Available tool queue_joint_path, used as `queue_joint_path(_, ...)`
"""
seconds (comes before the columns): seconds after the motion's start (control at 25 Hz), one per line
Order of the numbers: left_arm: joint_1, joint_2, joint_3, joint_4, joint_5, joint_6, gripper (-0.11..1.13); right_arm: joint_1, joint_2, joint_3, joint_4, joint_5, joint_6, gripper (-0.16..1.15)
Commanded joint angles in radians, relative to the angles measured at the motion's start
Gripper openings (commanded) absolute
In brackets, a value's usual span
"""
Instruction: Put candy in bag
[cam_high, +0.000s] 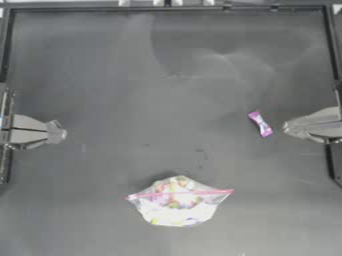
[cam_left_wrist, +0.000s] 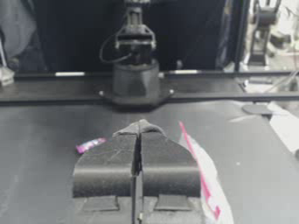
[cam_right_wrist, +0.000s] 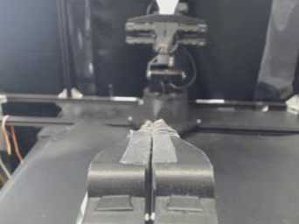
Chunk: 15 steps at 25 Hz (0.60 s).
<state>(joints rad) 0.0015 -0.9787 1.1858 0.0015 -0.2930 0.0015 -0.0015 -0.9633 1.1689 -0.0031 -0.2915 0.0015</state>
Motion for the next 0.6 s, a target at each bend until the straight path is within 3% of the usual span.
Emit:
queue_joint_path(0.04, -0.003, 0.012, 0.003, 0.008, -0.005, 0.008, -0.04, 0.005, 0.0, -0.002, 0.005, -0.017, 0.002, -0.07)
queue_joint_path(0.12, -0.006, 0.012, 0.005, 0.009, -0.005, 0.011, 0.06, 0.005, 0.0, -0.002, 0.003, -0.021, 0.0, 0.03)
queue_joint_path(0.2, -0.011, 0.012, 0.005, 0.015, -0.005, 0.014, 0.08, 0.009, 0.0, -0.002, -0.003, -0.023, -0.002, 0.09)
queue_joint_path(0.4, -0.048, 0.012, 0.003, 0.041, 0.0, 0.044, 0.13, 0.015, 0.0, 0.0, -0.011, -0.021, -0.005, 0.13)
queue_joint_path(0.52, -0.061, 0.017, -0.002, 0.04, 0.012, 0.044, 0.41, 0.018, 0.0, 0.002, -0.026, -0.021, -0.005, 0.3)
queue_joint_path(0.6, -0.063, 0.02, -0.003, 0.032, 0.028, 0.038, 0.73, 0.026, 0.0, -0.002, -0.043, -0.023, -0.003, 0.49)
